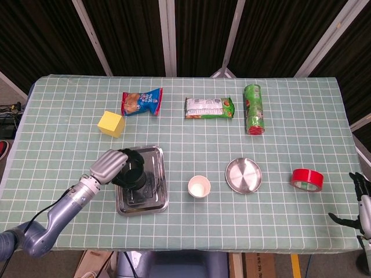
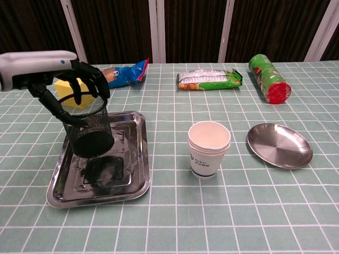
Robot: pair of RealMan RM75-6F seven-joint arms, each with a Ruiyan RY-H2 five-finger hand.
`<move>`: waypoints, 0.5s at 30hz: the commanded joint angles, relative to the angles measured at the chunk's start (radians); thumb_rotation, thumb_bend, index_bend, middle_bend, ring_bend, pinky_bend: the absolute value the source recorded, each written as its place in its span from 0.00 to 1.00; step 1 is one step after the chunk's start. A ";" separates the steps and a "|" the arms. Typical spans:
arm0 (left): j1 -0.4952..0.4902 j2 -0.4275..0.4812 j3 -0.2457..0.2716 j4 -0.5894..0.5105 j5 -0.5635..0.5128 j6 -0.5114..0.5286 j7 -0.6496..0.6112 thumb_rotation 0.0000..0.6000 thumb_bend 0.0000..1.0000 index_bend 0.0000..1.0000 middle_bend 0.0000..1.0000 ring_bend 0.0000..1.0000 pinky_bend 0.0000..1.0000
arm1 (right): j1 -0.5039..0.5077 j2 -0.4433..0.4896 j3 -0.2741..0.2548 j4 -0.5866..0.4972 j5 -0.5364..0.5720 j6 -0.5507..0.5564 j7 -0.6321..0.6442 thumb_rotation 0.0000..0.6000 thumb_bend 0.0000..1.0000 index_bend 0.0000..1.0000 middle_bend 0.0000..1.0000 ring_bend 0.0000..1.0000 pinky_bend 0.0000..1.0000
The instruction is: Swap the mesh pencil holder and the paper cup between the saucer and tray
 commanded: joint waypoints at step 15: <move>-0.009 -0.037 0.010 0.037 0.081 -0.030 -0.046 1.00 0.02 0.21 0.00 0.00 0.10 | -0.011 0.008 -0.010 0.009 -0.034 0.027 -0.016 1.00 0.00 0.00 0.00 0.00 0.00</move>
